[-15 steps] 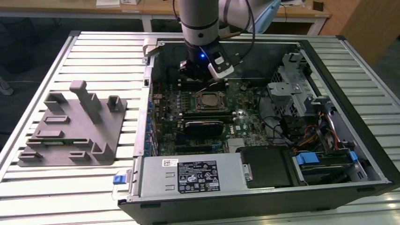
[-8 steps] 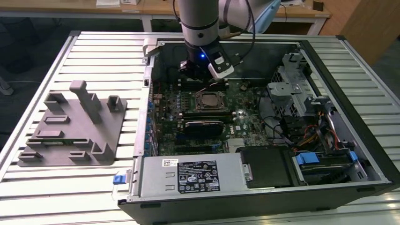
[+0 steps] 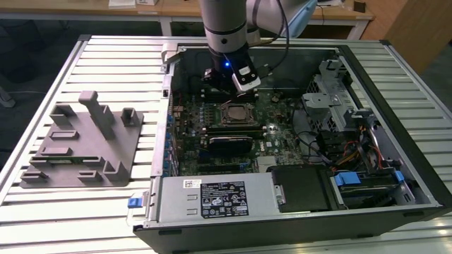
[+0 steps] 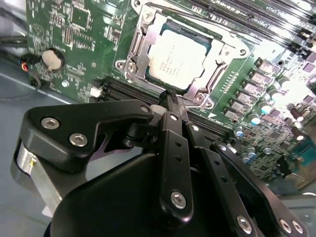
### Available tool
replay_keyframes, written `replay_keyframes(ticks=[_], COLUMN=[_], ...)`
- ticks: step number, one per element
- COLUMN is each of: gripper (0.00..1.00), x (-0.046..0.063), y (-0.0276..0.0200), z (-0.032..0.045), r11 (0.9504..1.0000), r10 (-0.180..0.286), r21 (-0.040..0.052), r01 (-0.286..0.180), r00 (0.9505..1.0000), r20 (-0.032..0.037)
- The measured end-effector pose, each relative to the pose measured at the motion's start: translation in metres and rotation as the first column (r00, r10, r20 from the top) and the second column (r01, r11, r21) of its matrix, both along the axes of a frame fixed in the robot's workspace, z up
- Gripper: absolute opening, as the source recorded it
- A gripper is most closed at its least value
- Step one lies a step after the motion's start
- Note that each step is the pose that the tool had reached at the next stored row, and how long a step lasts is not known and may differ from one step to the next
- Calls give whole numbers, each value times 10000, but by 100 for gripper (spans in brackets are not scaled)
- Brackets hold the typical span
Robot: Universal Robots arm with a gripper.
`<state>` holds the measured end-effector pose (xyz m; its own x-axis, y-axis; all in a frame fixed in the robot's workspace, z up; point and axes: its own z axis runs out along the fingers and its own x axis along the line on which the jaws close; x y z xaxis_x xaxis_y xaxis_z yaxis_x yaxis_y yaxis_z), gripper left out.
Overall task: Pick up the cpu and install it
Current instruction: 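Install the first cpu locking lever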
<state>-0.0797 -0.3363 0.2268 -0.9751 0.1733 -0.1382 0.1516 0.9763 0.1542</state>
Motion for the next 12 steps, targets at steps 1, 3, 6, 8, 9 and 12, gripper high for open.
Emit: replay_keyframes(ticks=[1, 3, 6, 8, 9, 12], gripper=[11, 11, 11, 11, 11, 11], x=[4, 15, 43, 48, 49, 49], y=[0, 1, 5, 15, 22, 47], z=[-5, -14, -25, -32, -35, -48], r11=[10000, 9998, 9995, 9994, 9993, 9992], r10=[-78, -200, -322, -359, -366, -388], r21=[0, 3, 5, 6, 5, 6], r01=[78, 200, 322, 359, 366, 388], r00=[10000, 9998, 9995, 9994, 9993, 9992], r20=[1, -1, 0, 1, 1, 1])
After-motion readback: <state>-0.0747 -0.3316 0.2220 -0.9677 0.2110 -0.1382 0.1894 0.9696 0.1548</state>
